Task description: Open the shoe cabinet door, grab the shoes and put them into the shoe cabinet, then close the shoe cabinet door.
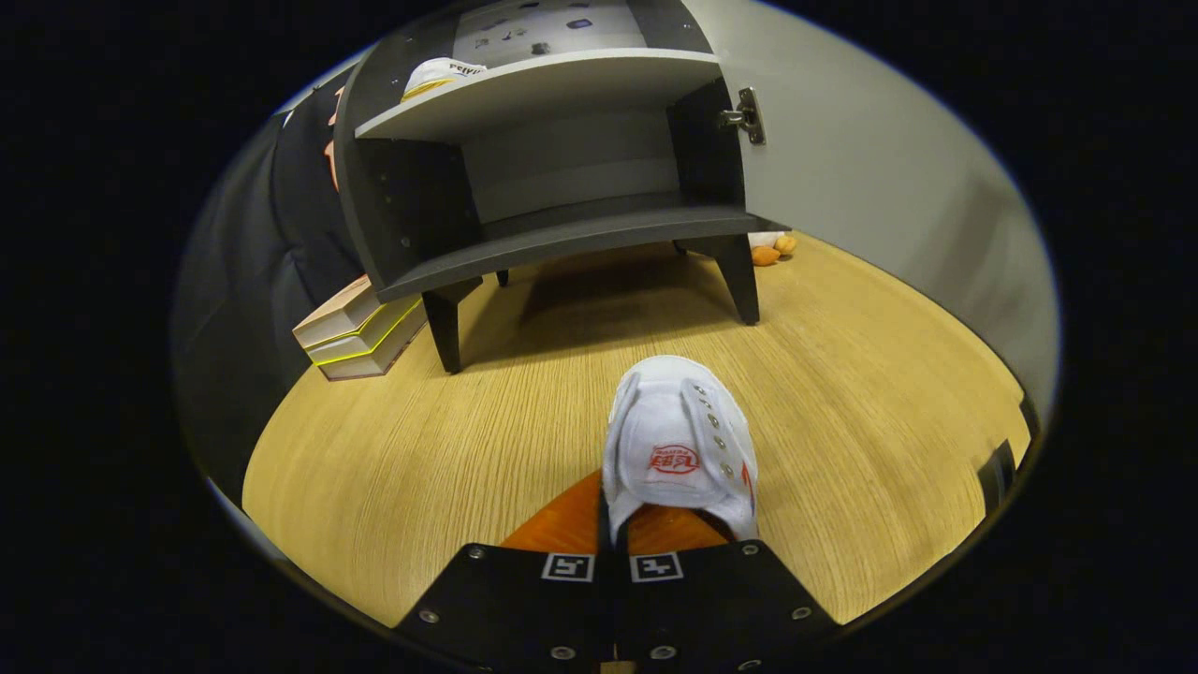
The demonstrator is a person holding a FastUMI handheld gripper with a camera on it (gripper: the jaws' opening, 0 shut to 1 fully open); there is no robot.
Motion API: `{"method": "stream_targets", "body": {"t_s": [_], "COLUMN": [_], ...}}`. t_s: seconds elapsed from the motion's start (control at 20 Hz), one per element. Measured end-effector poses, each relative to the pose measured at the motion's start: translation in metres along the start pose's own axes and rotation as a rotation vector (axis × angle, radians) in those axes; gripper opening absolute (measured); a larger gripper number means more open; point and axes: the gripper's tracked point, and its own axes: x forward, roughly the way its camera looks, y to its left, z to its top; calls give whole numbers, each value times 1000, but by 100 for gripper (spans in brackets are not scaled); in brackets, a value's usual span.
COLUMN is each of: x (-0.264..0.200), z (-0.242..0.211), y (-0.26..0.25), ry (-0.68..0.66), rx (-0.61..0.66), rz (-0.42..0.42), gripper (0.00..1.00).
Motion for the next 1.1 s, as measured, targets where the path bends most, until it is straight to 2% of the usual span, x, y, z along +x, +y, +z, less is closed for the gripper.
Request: {"method": "stream_targets", "body": {"t_s": [0.25, 0.45, 0.6, 0.8, 1.0, 1.1], "x": [-36, -81, -118, -150, -158, -146], "z": [27, 61, 106, 179, 257, 292], "y": [2, 9, 25, 42, 53, 55], "ry": [-6, -50, -122, -242, -326, -354], "rx": [53, 45, 61, 6, -17, -49], "rz": [8, -31, -46, -64, -54, -50], "gripper": [0, 0, 0, 0, 0, 0]}}
